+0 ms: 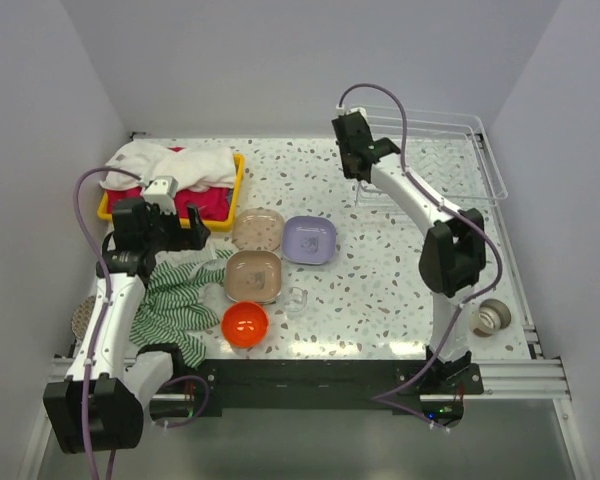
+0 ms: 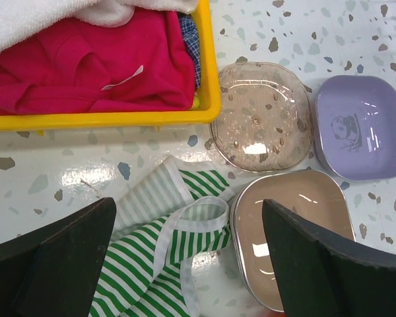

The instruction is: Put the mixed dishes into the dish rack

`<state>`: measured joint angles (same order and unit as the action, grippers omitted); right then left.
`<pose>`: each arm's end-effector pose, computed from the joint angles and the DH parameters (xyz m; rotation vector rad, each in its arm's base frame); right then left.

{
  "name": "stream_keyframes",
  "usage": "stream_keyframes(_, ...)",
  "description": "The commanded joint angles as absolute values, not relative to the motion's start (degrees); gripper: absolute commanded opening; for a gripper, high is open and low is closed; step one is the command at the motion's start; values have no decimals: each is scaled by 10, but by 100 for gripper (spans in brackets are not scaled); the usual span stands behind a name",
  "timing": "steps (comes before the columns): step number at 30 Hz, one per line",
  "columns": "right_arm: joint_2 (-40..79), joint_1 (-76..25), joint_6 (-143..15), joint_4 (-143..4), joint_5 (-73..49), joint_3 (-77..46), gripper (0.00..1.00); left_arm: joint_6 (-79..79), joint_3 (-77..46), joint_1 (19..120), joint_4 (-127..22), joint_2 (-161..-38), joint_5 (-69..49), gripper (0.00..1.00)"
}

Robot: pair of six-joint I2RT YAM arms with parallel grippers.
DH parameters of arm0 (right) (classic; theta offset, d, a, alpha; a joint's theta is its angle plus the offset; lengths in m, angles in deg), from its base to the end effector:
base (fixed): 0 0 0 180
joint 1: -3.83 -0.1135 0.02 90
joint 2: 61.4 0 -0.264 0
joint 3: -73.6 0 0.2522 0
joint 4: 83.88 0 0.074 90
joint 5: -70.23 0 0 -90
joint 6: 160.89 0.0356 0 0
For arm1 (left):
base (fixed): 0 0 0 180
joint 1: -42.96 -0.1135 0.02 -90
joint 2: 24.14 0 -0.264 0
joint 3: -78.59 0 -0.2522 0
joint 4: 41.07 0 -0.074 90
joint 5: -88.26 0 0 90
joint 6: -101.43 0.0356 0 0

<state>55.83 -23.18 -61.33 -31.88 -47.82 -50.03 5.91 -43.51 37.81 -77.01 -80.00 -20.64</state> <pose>0.4220 0.1963 0.3010 -0.1148 2.2619 -0.2459 0.2134 0.0077 0.2809 -0.0100 2.1480 -0.3598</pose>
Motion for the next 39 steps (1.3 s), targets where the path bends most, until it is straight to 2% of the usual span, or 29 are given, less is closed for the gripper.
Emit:
stream_keyframes(1, 414, -237, -705, -398, -420, -357, 0, 59, -446, 375, -727, -789, -227, 97)
stream_keyframes(4, 347, -234, -785, -432, -392, -255, 0, 62, -457, 375, -708, -785, -225, 97)
stream_keyframes(7, 285, -233, -870, -474, -315, -174, 0, 57, -477, 375, -676, -776, -243, 97)
stream_keyframes(9, 261, -232, -906, -473, -263, -149, 0, 56, -488, 376, -666, -777, -260, 97)
stream_keyframes(13, 214, -223, -949, -453, -234, -99, 0, 63, -498, 378, -643, -785, -276, 97)
stream_keyframes(25, 131, -178, -1064, -332, -199, -7, 0, 101, -509, 384, -631, -794, -363, 97)
stream_keyframes(26, 130, -174, -1071, -328, -199, -3, 18, 108, -511, 385, -632, -795, -368, 97)
stream_keyframes(28, 134, -167, -1077, -327, -199, -1, 41, 112, -512, 386, -635, -796, -398, 97)
stream_keyframes(30, 149, -167, -1072, -327, -182, -12, 52, 134, -505, 391, -649, -802, -429, 97)
stream_keyframes(33, 176, -167, -1048, -335, -165, -48, 54, 146, -492, 400, -672, -814, -447, 97)
stream_keyframes(39, 282, -167, -1042, -322, -171, -140, 53, 165, -471, 407, -699, -820, -437, 97)
